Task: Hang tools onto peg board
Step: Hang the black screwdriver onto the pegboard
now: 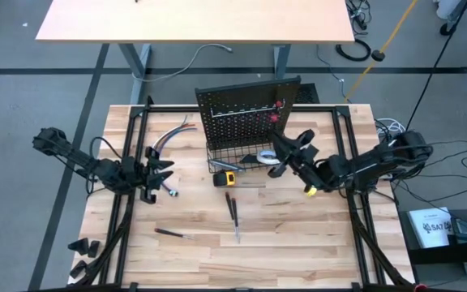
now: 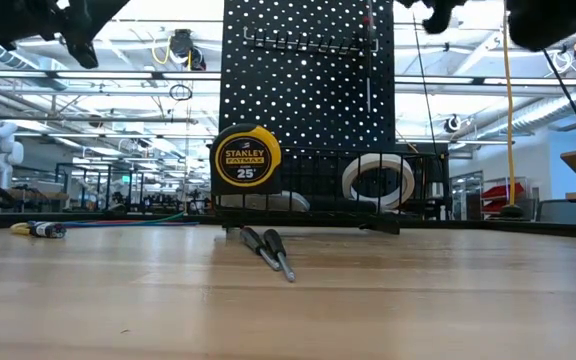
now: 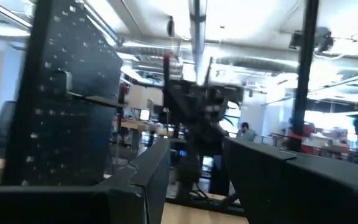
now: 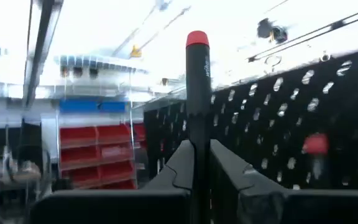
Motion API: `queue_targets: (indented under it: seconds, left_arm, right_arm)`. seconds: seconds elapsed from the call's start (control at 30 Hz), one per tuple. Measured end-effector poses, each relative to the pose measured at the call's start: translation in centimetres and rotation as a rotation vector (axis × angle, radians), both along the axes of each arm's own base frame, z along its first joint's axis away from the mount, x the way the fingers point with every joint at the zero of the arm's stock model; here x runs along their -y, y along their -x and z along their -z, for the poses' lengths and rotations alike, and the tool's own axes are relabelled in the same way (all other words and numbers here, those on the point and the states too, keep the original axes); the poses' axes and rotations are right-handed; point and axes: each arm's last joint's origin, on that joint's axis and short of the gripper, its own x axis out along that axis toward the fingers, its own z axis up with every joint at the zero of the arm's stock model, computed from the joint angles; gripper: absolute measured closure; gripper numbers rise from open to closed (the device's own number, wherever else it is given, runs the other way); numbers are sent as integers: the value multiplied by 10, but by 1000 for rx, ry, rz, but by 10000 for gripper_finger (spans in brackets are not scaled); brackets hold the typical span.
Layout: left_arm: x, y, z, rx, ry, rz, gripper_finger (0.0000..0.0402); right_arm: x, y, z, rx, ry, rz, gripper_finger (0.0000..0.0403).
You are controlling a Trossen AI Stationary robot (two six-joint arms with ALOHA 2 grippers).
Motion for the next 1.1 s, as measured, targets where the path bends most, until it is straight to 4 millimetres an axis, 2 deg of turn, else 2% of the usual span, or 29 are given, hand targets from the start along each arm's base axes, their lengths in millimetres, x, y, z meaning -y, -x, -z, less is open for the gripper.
queue_targets:
  seconds: [0.2, 0.47, 0.7, 1.1]
  left_arm:
    - [-14, -5, -3, -11, 31, -162, 245]
    - [-25, -14, -14, -32, -4, -230, 245]
    - [-31, -18, -17, -37, -38, -245, 245]
    - [-32, -21, -12, -91, -58, -232, 245]
  right_arm:
    - [18, -19, 13, -40, 36, 25, 387]
    - [33, -19, 13, -30, 30, 73, 387]
    - [38, -19, 13, -30, 12, 109, 387]
    - [54, -22, 0, 37, -14, 154, 387]
